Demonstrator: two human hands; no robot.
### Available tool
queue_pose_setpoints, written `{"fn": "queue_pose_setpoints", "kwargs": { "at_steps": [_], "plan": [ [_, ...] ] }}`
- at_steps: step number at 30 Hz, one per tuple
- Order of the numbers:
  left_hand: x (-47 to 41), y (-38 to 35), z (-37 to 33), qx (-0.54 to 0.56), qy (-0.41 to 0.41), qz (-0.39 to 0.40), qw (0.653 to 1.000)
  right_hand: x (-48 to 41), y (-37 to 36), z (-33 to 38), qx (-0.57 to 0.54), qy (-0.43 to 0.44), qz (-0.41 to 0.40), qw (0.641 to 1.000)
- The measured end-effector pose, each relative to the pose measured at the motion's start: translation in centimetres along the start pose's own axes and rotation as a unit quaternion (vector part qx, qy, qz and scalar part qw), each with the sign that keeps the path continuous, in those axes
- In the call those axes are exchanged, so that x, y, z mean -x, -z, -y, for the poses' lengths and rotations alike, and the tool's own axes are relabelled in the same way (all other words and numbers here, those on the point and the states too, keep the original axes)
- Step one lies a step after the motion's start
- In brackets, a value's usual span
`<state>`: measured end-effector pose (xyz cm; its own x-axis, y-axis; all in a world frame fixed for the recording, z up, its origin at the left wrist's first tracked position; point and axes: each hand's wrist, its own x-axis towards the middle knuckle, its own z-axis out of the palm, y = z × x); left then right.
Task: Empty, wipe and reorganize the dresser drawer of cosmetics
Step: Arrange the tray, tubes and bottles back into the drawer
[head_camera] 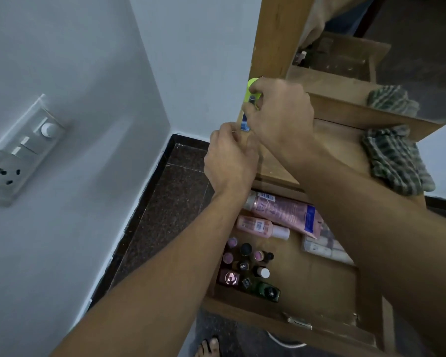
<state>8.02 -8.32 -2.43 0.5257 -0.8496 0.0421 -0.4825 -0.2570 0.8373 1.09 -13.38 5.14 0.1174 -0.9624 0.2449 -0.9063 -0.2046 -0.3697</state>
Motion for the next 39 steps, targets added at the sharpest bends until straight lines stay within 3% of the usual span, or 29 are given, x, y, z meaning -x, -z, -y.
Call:
{"fn": "queue_pose_setpoints", "kwargs": {
  "at_steps": [18, 22, 27, 33, 35, 39],
  "plan": [
    [0.2, 0.1, -0.2, -0.043, -0.037, 0.015, 0.998, 0.1, 0.5, -0.2, 0.003, 0.014, -0.033, 0.999],
    [1.2, 0.7, 0.1, -0.04, -0.08, 0.035, 0.995, 1.4, 2.5, -1.2, -0.016, 0.01, -0.047, 0.999],
    [5.6, 2.1, 0.7, -0.005, -0.133, 0.097, 0.986, 7.4, 5.8, -4.4, -0.062, -0.004, -0.074, 0.995],
    [11.2, 2.1, 1.5, -0.038, -0.21, 0.193, 0.958, 16.7, 4.9, -8.1, -0.118, -0.066, -0.023, 0.991],
    [12.2, 2.3, 1.9, -0.046, -0.197, 0.224, 0.953, 19.1, 4.1, -8.9, -0.115, -0.083, -0.006, 0.99],
    [13.2, 3.5, 3.2, -0.001, -0.126, 0.203, 0.971, 22.9, 2.6, -10.0, -0.108, -0.089, 0.03, 0.99]
  ]
}}
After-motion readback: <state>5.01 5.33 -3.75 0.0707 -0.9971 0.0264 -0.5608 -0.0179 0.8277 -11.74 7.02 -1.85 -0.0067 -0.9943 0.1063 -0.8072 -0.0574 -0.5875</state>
